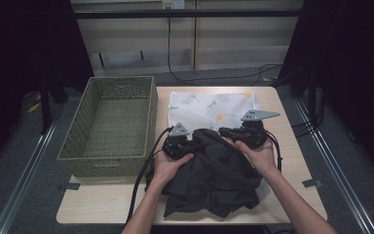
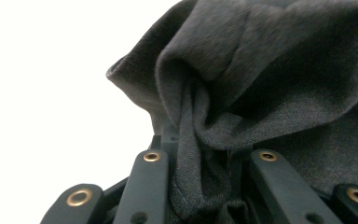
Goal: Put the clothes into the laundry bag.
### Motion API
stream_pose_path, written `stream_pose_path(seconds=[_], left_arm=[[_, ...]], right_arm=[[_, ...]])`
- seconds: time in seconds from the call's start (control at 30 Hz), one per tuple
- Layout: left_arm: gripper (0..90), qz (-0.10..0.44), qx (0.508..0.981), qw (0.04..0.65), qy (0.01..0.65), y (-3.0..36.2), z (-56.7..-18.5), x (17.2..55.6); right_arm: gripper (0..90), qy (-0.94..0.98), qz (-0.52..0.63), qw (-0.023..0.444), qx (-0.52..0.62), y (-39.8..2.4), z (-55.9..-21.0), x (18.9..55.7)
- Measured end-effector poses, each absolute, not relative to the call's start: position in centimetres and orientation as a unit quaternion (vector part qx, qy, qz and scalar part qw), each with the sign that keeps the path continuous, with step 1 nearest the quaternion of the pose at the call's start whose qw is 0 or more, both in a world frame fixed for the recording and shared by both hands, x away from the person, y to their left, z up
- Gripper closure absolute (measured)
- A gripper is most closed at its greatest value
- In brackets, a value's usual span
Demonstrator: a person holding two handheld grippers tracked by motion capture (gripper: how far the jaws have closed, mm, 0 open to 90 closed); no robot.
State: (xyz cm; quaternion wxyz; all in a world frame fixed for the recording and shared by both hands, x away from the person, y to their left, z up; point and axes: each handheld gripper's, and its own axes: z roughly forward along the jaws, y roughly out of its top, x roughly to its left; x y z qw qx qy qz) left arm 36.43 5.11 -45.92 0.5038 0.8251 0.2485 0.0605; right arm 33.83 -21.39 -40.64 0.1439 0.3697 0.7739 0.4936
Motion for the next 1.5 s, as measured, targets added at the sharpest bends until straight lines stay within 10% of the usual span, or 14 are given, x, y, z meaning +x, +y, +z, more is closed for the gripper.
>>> stream_pose_path(seconds=[0.53, 1.03, 1.5], left_arm=[[80.4, 0.025, 0.856, 0.500, 0.129, 1.4, -46.1, 35.0], [79.5, 0.075, 0.877, 0.428, 0.205, 1.3, -47.3, 36.0], [34.9, 0.048, 0.837, 0.501, 0.216, 3.9, -45.1, 34.2]], right_arm=[[89.2, 0.771, 0.496, 0.152, 0.369, -20.3, -41.1, 34.6], [89.0, 0.777, 0.501, 0.163, 0.345, -22.3, -38.4, 31.4], [89.1, 0.795, 0.471, 0.150, 0.350, -21.8, -41.5, 30.8]])
